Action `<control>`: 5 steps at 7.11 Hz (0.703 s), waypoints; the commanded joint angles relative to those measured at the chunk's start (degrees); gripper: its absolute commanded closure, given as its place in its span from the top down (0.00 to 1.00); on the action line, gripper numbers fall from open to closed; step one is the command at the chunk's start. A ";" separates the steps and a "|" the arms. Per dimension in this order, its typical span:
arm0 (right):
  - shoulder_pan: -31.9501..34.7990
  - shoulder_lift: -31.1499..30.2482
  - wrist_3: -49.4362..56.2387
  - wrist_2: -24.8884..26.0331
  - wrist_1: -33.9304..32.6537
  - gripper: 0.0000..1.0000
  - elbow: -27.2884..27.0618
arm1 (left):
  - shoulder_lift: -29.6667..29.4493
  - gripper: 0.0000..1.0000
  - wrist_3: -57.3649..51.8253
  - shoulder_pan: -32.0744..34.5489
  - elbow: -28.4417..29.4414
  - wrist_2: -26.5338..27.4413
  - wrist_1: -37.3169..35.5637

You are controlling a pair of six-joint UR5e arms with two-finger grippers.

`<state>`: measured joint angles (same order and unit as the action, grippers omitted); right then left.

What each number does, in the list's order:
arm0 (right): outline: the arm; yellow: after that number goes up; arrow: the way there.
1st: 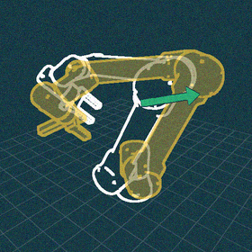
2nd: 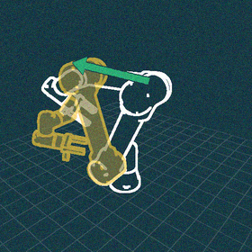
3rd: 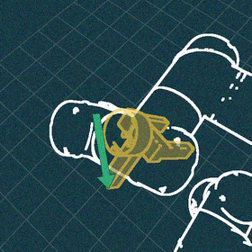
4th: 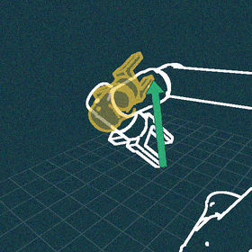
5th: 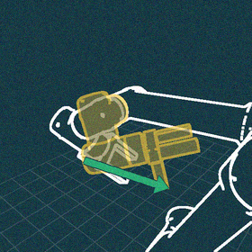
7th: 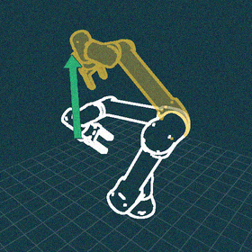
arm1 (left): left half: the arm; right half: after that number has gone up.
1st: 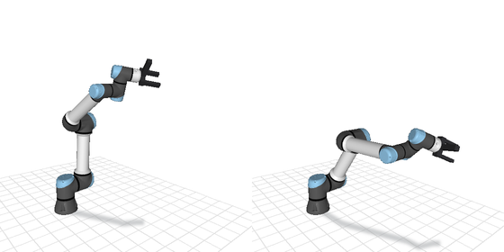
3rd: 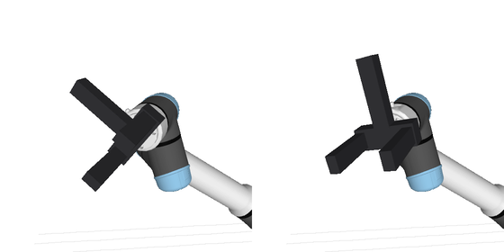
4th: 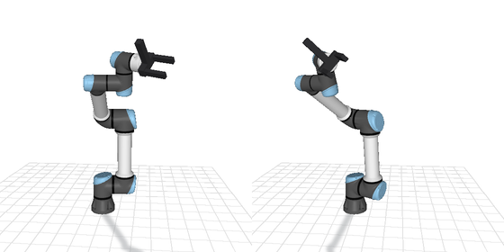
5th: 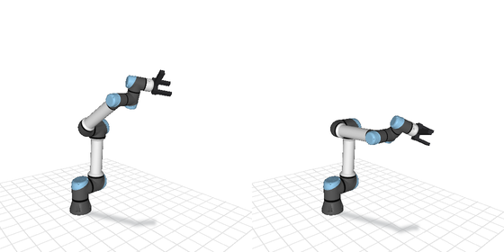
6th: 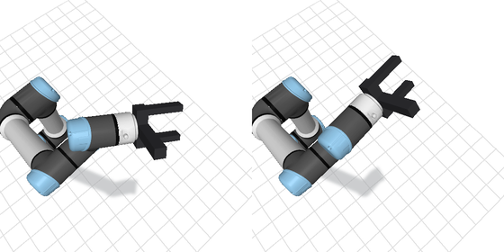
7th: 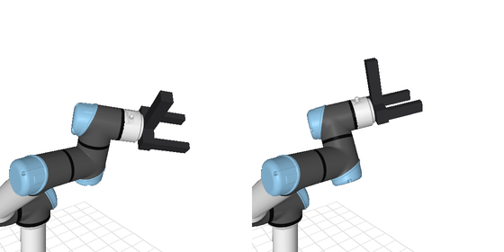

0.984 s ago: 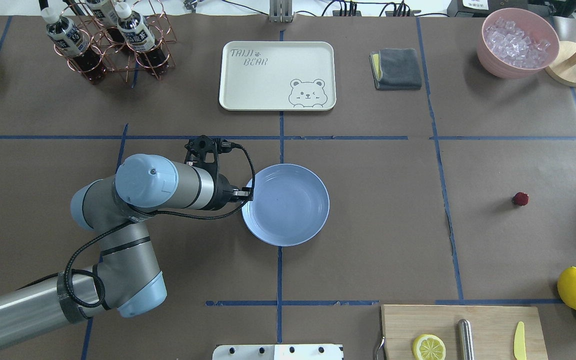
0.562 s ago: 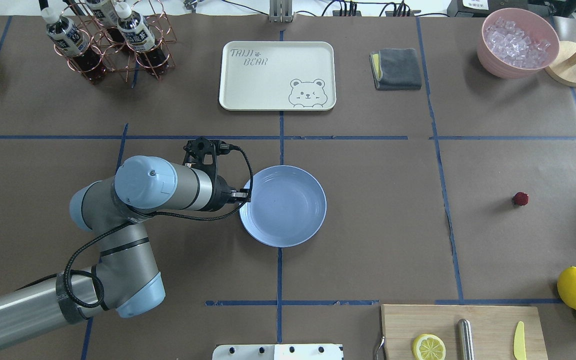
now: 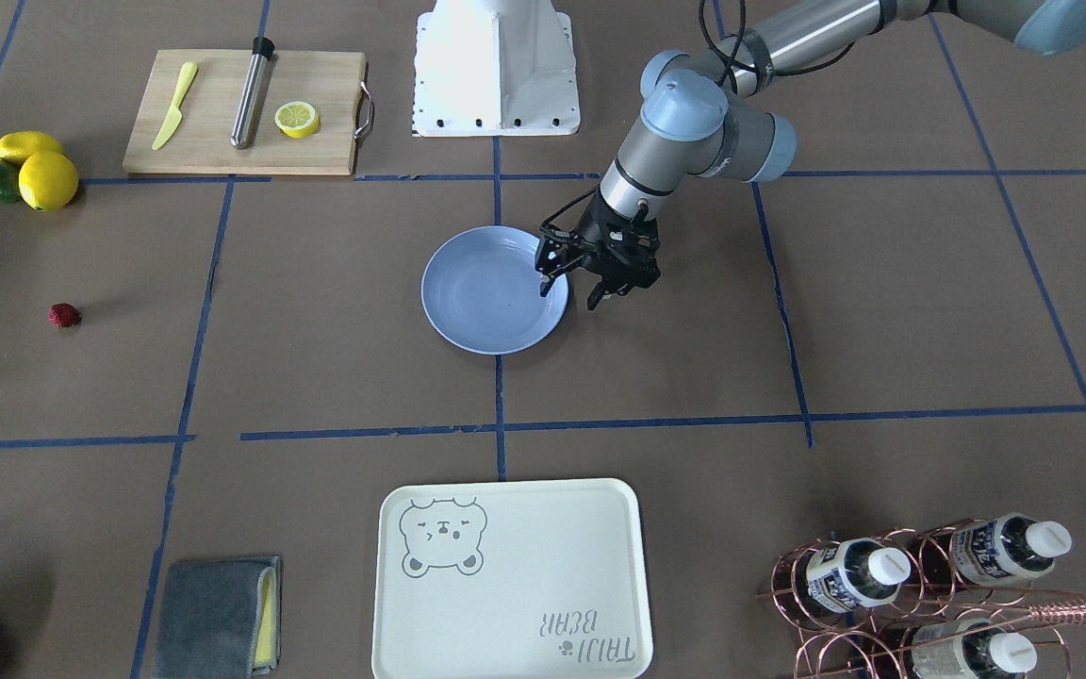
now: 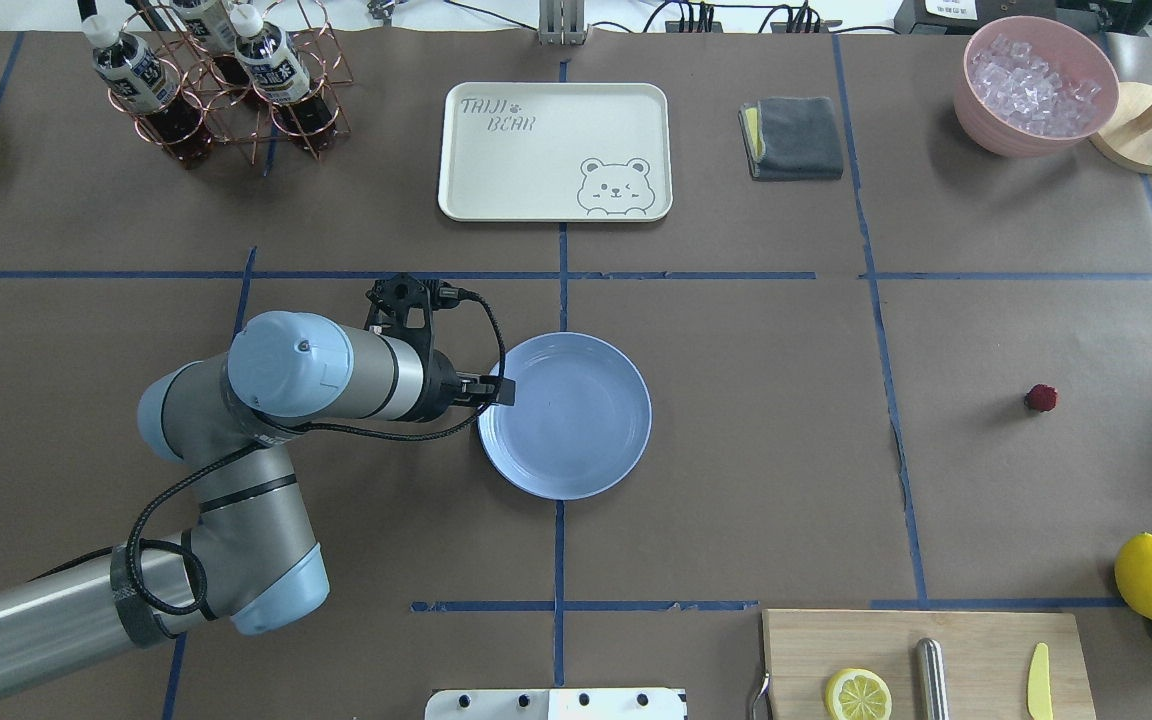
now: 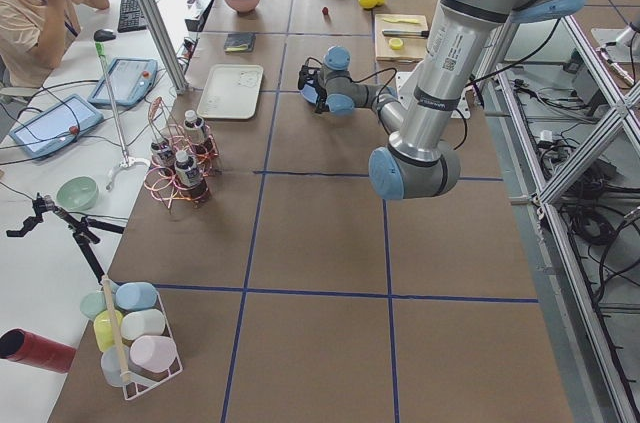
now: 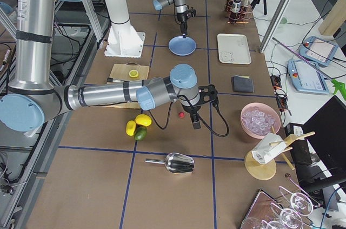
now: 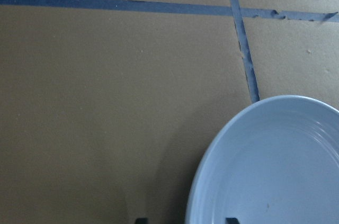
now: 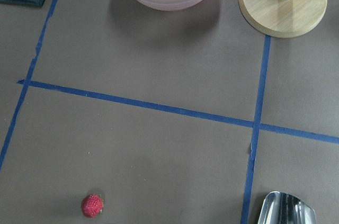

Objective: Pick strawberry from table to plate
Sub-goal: 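Push the light-blue plate with the left gripper toward the table center, then withdraw the left arm away from the plate out of view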

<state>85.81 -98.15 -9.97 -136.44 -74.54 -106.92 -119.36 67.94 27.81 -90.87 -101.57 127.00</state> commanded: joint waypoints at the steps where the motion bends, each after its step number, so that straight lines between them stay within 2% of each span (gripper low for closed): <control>1: -0.03 0.24 0.12 -0.75 0.36 1.00 -1.00 | 3.13 1.00 -13.37 6.51 -5.06 -4.56 -5.40; 2: -0.90 0.67 0.56 -0.67 4.28 1.00 -1.01 | 4.90 1.00 -22.15 13.52 -9.02 -8.77 -14.33; 3: -4.30 0.94 0.13 -0.58 8.14 1.00 -0.92 | 6.66 1.00 -36.60 19.76 -12.10 -9.95 -22.51; 5: -6.71 0.94 -0.23 -1.02 8.27 1.00 -1.10 | 11.22 1.00 -58.61 38.54 -10.13 -22.72 -32.47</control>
<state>80.51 -97.26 -9.97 -137.24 -66.87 -107.93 -111.08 22.74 55.53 -101.96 -116.72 101.30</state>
